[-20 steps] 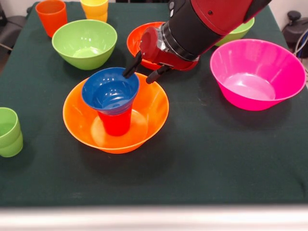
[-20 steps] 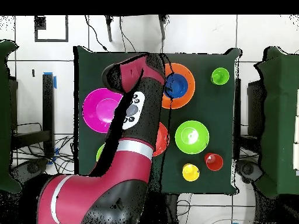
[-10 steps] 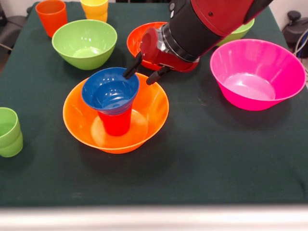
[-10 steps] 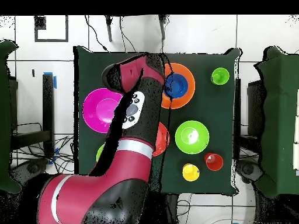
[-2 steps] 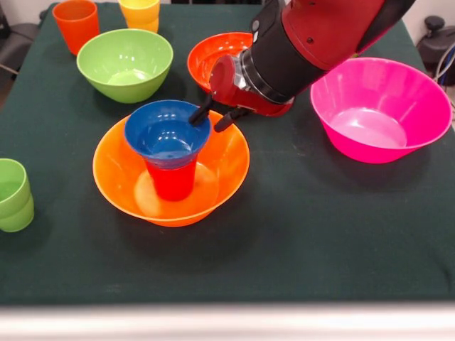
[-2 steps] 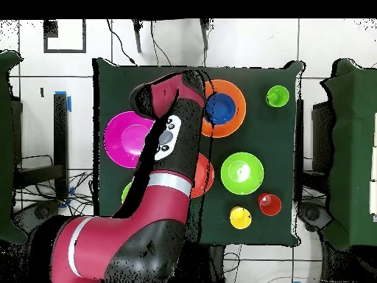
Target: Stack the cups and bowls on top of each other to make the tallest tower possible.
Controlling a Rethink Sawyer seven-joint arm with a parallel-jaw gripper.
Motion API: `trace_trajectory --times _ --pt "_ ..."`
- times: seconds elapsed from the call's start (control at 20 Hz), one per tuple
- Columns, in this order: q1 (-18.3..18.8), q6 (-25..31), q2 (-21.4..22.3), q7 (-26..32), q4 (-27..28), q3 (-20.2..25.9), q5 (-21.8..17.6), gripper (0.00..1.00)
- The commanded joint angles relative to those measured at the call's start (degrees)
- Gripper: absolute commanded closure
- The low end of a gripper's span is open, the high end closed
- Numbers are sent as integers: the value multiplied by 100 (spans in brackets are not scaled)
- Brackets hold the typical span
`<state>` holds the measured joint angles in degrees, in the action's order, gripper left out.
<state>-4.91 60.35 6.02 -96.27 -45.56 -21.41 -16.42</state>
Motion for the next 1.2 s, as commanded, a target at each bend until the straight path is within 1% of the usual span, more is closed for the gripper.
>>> trace_trajectory --times 0.05,1.0,1.2 --pt "-106 -320 -131 -994 -4 427 116 100" --pt "-113 -309 -104 -943 -36 432 115 100" --pt "-110 -238 -105 -909 -29 432 123 100"
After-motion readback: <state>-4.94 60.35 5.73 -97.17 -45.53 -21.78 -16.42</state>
